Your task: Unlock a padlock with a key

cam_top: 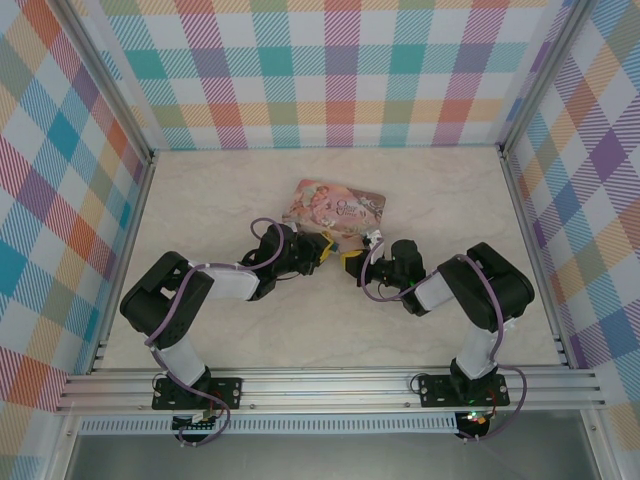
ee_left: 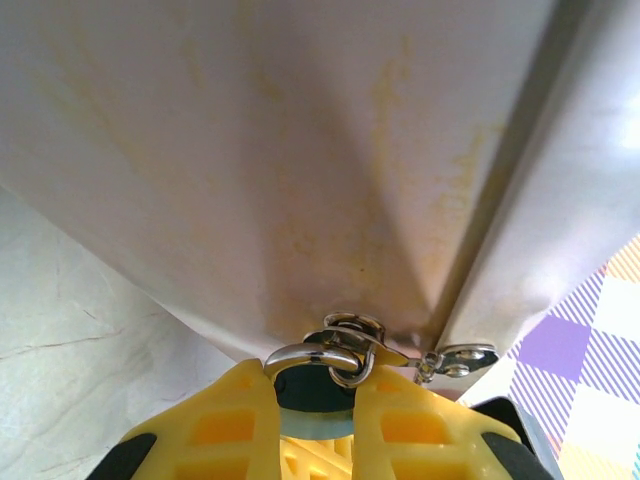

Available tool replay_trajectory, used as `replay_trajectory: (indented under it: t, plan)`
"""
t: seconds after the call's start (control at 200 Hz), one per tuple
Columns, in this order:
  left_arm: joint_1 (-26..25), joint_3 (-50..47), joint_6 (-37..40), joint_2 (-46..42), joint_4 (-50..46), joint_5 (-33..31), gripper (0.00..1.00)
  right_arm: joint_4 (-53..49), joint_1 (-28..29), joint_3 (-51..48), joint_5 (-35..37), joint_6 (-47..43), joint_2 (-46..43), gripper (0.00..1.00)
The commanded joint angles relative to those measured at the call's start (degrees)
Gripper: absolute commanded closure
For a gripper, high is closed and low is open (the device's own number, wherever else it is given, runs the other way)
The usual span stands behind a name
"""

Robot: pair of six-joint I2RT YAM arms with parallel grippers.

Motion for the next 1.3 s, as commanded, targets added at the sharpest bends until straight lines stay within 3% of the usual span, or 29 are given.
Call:
replay_trajectory:
  t: [0.0,0.175,0.435,0.62,0.945,1.295]
  plan:
    - [-1.89,1.14,0.92,-1.65,4.21,6.35,0.91,0.77,1.04,0.43,-2.76,-0.02,-1.17,0.98]
    - [-1.65,1.31,7.05,-2.26,-2.13,6.00,0.91,-4.97,-0.37,0.17,-3.38,-1.66,-5.09,0.99]
    - [-0.51,2.26,10.70,-2.39,-4.44,5.99,0.91,-22.65,-0.67,0.56,-3.07,-7.07,-11.57,0.99]
    - [-0.40,4.40,14.63,-2.88,-9.06,6.58,0.91,-26.19,-0.67,0.72,-3.29,-7.79,-14.45,0.99]
    - [0.13,4.90,14.21,-3.51,-9.34,6.77,0.91,-38.71,-0.53,2.96,-1.54,-8.45,-15.77,1.00]
    - [0.30,5.87,17.32,-4.46,-13.81,6.86,0.91,-42.94,0.55,4.85,0.78,-8.69,-18.23,1.00]
